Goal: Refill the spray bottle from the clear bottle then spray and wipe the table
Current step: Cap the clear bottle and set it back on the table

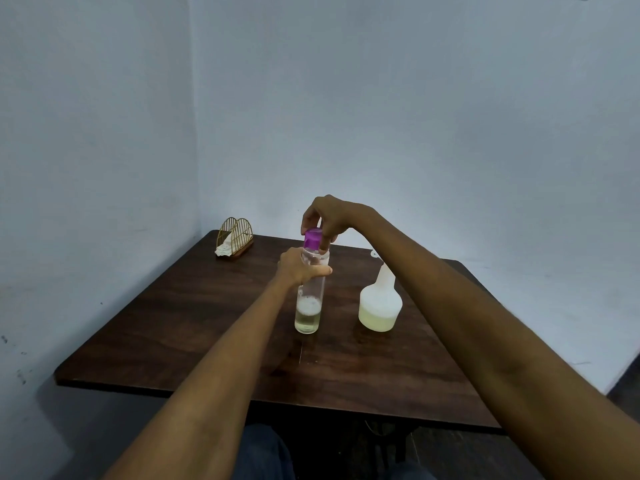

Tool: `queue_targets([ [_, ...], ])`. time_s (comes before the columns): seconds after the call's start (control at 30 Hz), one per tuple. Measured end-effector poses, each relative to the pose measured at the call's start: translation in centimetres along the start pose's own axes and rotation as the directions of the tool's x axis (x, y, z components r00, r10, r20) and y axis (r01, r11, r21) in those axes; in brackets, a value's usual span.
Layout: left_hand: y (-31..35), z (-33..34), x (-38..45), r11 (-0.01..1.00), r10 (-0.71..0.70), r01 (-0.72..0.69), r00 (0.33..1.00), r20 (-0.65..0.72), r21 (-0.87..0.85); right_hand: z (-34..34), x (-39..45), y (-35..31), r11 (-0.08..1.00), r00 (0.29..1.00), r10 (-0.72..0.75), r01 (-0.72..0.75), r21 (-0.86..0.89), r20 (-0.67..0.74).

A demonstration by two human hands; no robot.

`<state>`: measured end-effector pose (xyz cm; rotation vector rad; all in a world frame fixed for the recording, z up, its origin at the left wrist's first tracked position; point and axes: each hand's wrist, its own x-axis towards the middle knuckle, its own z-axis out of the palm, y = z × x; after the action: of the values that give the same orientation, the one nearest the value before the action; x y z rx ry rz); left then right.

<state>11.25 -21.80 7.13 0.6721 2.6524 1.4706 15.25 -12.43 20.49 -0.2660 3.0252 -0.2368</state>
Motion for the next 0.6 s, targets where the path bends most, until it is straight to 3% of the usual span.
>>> queue_targets([
  [0.17,0.0,0.0,-0.1,1.000,-0.005,0.005,1.000,-0.002,-0.007,0.4,0.2,0.5,0.997,0.996,0.070,-0.069,0.021,-0.056],
  [0.27,0.1,0.0,-0.3,1.000,0.001,-0.001,1.000,-0.002,-0.018,1.0,0.7,0.6,0.990,0.985,0.111,-0.121,-0.074,-0.133],
  [0.43,0.1,-0.1,-0.6,1.000,0.014,-0.014,1.000,-0.012,-0.026,3.4,0.8,0.6,0.937,0.909,0.261,-0.320,-0.142,-0.326],
  [0.53,0.1,-0.1,-0.6,0.998,0.015,-0.016,1.000,-0.009,-0.060,3.0,0.2,1.5,0.926,0.891,0.352,-0.376,-0.033,-0.286],
  [0.6,0.0,-0.1,-0.5,0.998,0.024,-0.024,1.000,-0.007,-0.065,2.5,0.1,2.1,0.965,0.920,0.263,-0.247,0.091,-0.289],
])
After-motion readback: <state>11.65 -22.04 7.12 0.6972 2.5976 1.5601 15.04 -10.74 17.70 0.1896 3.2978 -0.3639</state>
